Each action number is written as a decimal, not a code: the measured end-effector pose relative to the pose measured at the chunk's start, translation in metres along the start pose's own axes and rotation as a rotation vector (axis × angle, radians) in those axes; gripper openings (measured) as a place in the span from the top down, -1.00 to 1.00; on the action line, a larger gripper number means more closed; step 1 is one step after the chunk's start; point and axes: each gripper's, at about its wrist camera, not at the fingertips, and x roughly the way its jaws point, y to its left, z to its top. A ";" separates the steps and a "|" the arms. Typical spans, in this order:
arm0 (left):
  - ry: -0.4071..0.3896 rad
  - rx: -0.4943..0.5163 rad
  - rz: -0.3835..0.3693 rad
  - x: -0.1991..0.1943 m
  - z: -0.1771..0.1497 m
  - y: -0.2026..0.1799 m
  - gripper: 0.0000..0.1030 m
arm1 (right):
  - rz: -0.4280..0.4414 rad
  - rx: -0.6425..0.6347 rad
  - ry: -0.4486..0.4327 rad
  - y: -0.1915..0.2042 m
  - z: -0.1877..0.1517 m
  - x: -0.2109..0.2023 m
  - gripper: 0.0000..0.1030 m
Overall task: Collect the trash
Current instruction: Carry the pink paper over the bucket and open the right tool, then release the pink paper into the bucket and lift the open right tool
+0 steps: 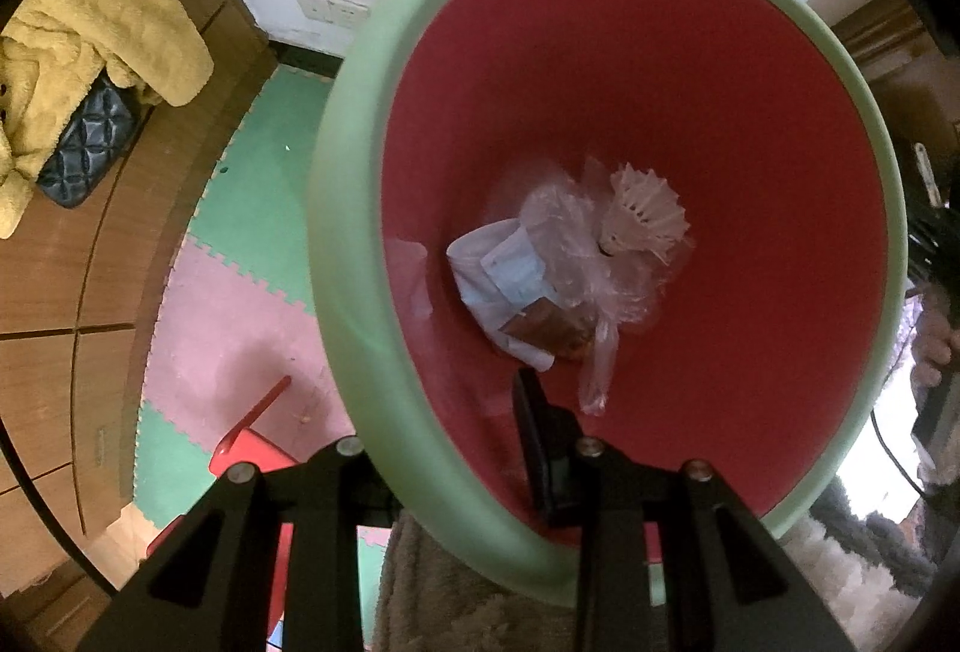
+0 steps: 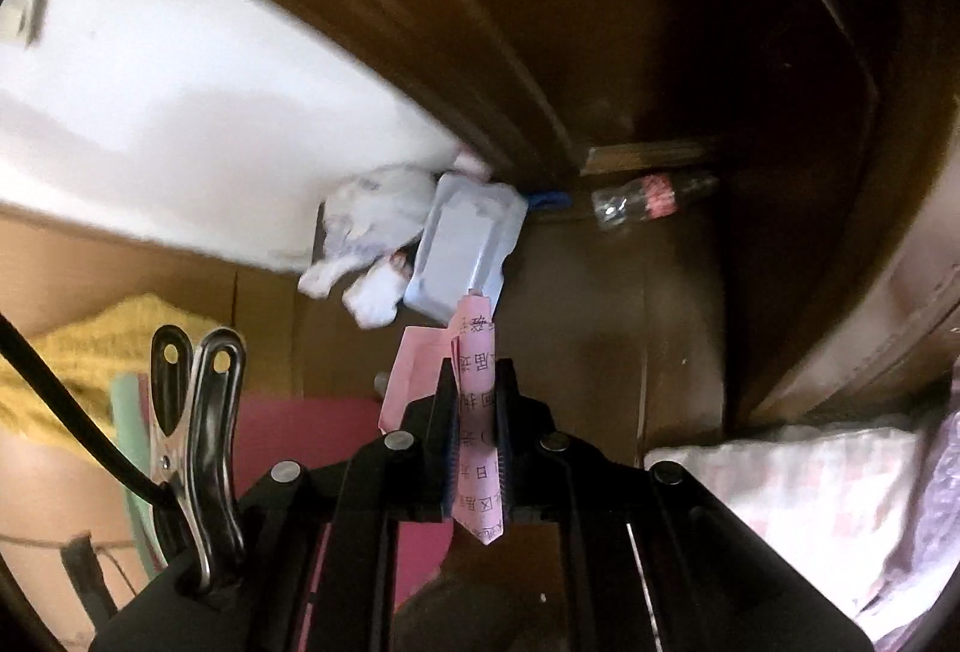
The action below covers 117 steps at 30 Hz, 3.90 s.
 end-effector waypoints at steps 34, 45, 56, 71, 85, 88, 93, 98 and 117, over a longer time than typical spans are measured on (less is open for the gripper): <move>-0.042 -0.042 -0.036 -0.011 -0.004 0.007 0.39 | 0.294 -0.235 -0.083 0.074 -0.082 -0.168 0.78; -0.060 -0.033 -0.072 -0.018 -0.007 0.010 0.39 | 0.408 -0.354 -0.069 0.151 -0.078 -0.168 0.77; -0.071 -0.002 -0.110 -0.016 -0.007 0.014 0.37 | 0.231 -0.590 -0.089 0.225 -0.074 -0.129 0.76; -0.007 -0.041 -0.204 -0.004 -0.001 0.024 0.37 | 0.160 -0.683 -0.031 0.239 -0.077 -0.098 0.75; 0.018 0.015 -0.163 0.000 0.006 0.016 0.38 | 0.111 -0.748 0.198 0.239 -0.090 -0.004 0.72; 0.018 0.021 -0.157 0.001 0.007 0.015 0.38 | 0.095 -0.703 0.233 0.232 -0.086 0.009 0.71; 0.022 0.023 -0.155 0.002 0.008 0.014 0.38 | 0.057 -0.687 0.240 0.227 -0.078 0.016 0.69; 0.029 0.017 -0.147 0.003 0.009 0.012 0.38 | 0.027 -0.708 0.203 0.229 -0.070 0.010 0.63; 0.029 0.033 -0.147 0.003 0.009 0.014 0.38 | -0.001 -0.673 0.184 0.234 -0.064 0.016 0.16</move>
